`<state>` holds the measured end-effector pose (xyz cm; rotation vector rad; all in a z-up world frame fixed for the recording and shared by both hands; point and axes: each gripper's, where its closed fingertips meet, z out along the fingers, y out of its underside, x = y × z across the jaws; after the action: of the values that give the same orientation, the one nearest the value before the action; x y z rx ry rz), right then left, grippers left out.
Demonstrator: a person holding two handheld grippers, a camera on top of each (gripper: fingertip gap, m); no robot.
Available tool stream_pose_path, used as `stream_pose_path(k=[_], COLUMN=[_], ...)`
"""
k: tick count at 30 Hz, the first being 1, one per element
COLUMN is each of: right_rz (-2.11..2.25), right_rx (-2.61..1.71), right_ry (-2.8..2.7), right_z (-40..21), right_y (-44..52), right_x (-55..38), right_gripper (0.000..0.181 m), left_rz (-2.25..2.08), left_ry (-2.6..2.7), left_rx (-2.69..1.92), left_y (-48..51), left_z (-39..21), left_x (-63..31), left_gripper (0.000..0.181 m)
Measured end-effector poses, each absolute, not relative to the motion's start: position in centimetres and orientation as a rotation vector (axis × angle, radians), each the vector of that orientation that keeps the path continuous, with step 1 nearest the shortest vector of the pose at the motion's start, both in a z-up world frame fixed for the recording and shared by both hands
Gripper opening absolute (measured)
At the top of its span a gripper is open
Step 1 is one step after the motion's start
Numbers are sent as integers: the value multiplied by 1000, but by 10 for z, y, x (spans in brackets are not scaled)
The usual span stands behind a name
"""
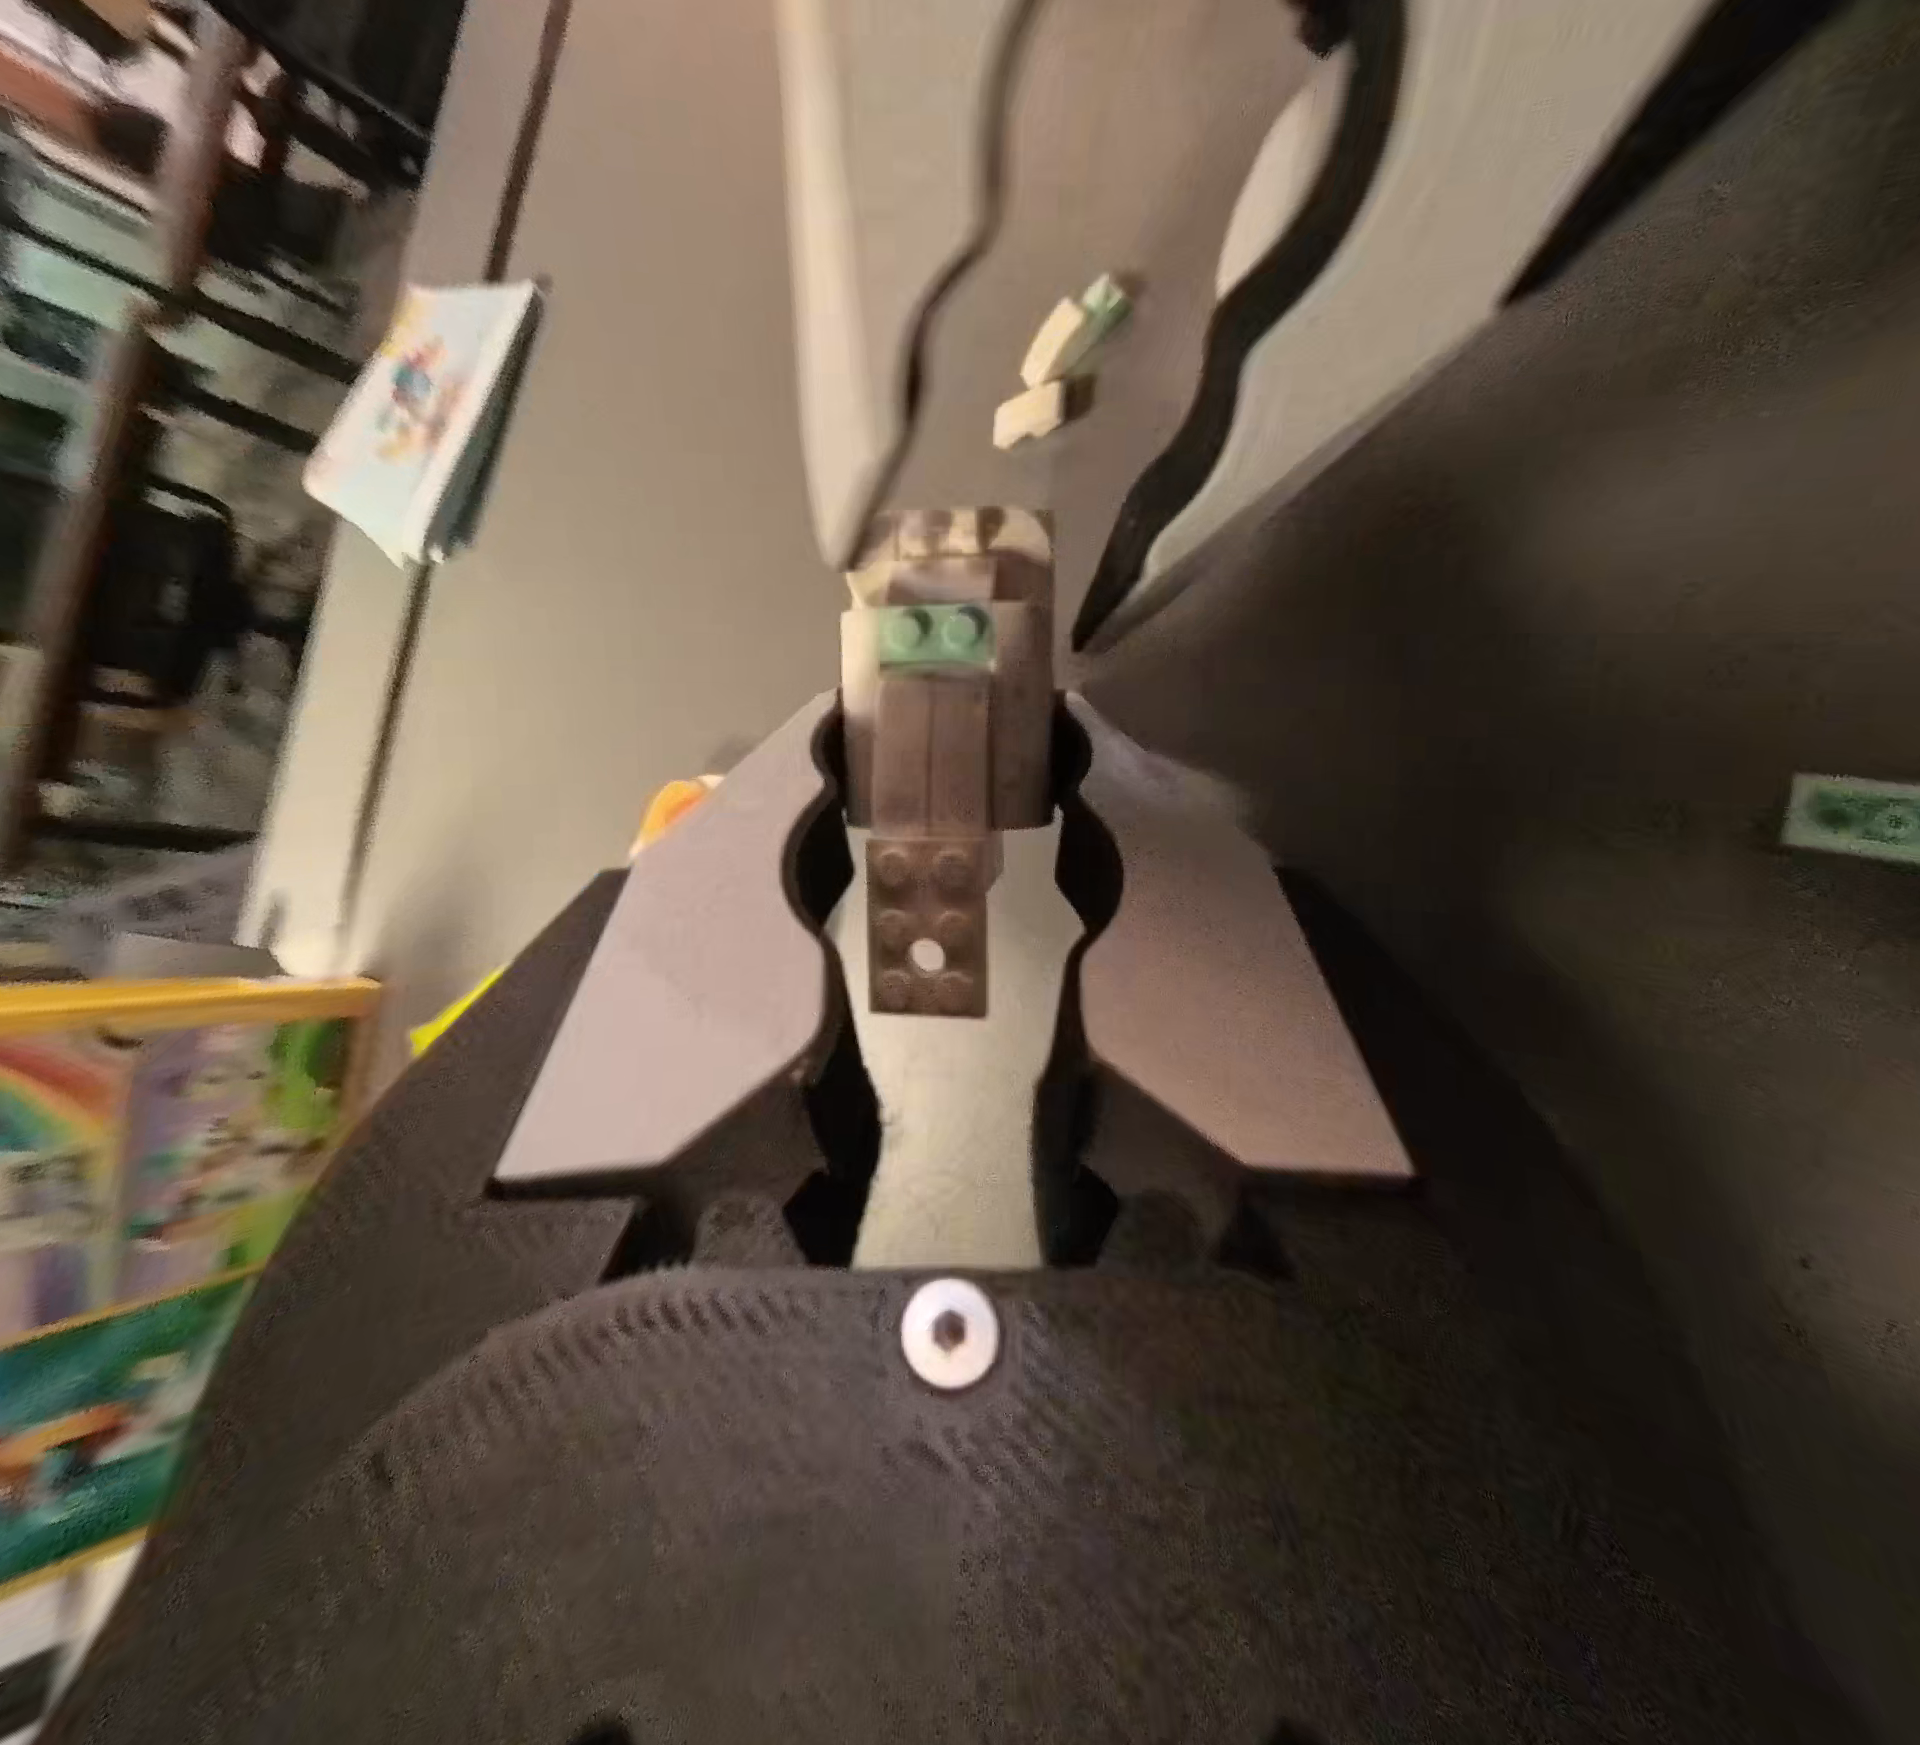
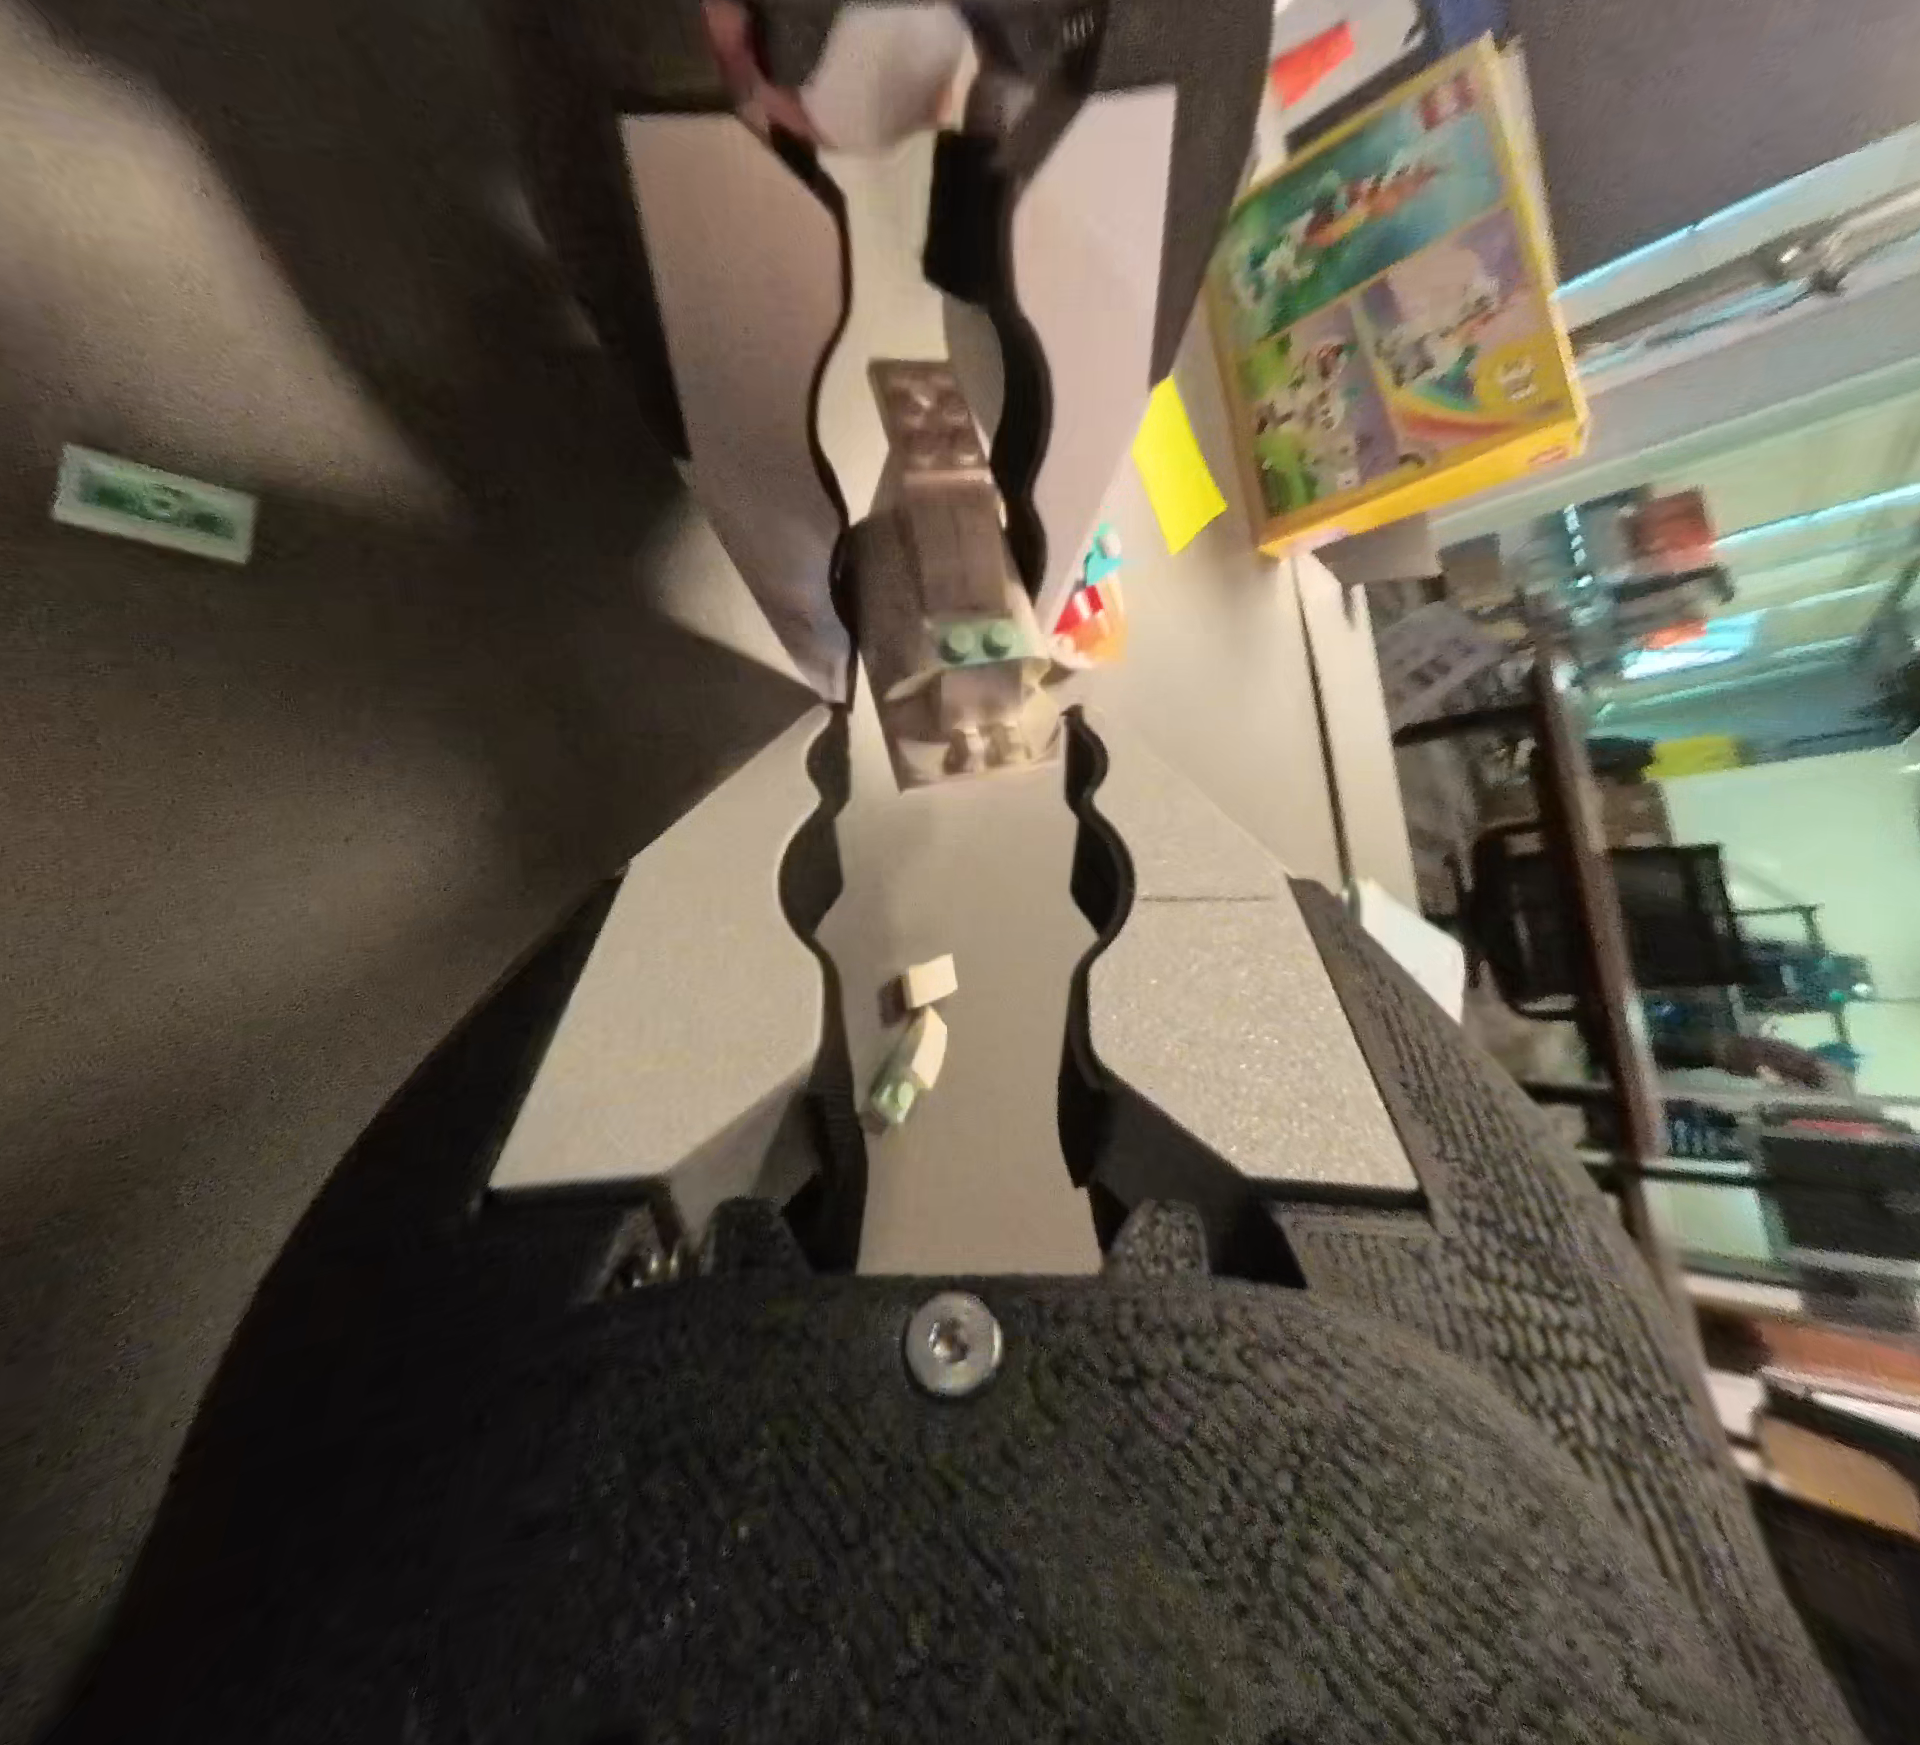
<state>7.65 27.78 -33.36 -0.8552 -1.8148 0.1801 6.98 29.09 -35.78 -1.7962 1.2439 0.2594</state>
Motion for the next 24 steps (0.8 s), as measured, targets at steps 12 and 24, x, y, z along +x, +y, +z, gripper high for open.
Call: stream_pose_path(k=[12, 24], right_rz=[51, -386], right_rx=[-872, -474], right_ry=[-1881, -1739], right_z=[-342, -326], right_y=[285, 287], right_x=[80, 73], right_gripper=[33, 18], left_rz=[498, 34], left_ry=[1375, 1189], left_rx=[-1662, -1928], left_y=[289, 285], left_z=[-355, -362], left_x=[74, 70], left_gripper=[36, 34])
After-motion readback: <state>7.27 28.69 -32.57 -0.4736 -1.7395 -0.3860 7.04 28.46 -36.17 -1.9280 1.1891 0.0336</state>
